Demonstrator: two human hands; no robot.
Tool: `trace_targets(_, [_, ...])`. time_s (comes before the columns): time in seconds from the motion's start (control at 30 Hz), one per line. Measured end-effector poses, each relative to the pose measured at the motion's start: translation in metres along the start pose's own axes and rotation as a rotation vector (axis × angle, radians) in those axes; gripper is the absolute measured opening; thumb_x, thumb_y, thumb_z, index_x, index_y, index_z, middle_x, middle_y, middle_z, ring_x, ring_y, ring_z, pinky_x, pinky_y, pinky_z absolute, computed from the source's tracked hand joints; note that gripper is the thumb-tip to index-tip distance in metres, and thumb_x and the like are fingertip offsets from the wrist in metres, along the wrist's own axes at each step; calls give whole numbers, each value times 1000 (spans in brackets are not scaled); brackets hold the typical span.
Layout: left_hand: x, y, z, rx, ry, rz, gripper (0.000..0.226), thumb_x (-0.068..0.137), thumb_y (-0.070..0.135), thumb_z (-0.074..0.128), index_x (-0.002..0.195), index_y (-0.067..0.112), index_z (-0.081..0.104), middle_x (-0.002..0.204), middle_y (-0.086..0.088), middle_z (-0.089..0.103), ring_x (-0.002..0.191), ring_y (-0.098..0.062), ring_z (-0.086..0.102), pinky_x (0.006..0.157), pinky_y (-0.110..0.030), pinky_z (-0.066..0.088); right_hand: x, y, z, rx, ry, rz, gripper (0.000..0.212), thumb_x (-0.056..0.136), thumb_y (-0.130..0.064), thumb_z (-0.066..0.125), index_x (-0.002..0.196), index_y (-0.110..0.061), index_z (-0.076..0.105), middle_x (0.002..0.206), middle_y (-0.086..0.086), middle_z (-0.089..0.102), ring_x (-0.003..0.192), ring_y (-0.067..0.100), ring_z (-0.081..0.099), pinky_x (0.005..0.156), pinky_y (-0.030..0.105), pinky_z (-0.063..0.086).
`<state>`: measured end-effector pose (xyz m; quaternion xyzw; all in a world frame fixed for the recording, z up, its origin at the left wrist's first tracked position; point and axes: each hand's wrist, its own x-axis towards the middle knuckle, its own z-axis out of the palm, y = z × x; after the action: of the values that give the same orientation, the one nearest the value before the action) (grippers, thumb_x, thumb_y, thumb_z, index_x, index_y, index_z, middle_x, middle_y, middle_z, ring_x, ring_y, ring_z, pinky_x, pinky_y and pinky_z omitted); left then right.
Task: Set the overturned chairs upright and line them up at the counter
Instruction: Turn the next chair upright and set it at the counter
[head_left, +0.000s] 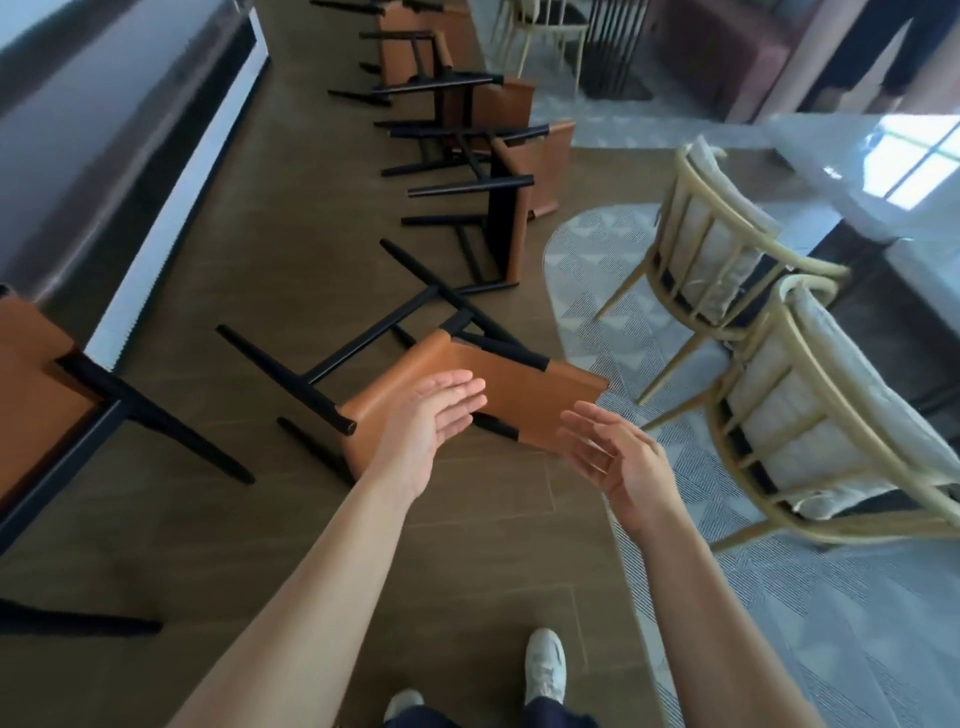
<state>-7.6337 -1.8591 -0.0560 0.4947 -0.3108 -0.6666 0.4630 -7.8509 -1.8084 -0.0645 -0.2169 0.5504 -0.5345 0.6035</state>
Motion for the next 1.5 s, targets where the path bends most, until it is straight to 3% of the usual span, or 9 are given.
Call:
trace_targets(0.37, [56, -37, 107, -54, 90, 14, 23, 95, 6, 54, 115, 9, 65, 107, -6, 74, 102, -21, 70, 90, -35, 53, 91, -67, -99, -76, -31, 52, 27, 96, -3, 50, 108, -9, 73, 109, 10, 74, 101, 25, 72, 84, 35, 53])
trace_targets(0.67, [116, -57, 135, -102, 180, -37, 22, 95, 7, 54, 115, 10, 64, 107, -6, 74, 103, -20, 70, 88, -33, 52, 175, -87, -109, -134, -39, 105, 25, 95, -2, 52, 105, -11, 73, 105, 8, 76, 98, 22, 73, 89, 37, 55])
trace_targets(1.23, [272, -97, 199, -118, 208, -203, 23, 97, 3, 48, 110, 11, 65, 106, -5, 74, 102, -17, 70, 93, -34, 52, 346, -82, -138, -171, 20, 263, 23, 94, 0, 54, 103, -9, 72, 99, 8, 77, 93, 22, 74, 79, 31, 56])
trace_targets(1.5, [300, -171, 224, -224, 382, -233, 23, 98, 4, 47, 106, 13, 67, 105, -2, 74, 102, -13, 69, 85, -27, 56, 399, -46, -190, -263, 47, 312, 22, 91, 4, 56, 91, -10, 73, 95, 11, 76, 91, 23, 73, 72, 28, 57])
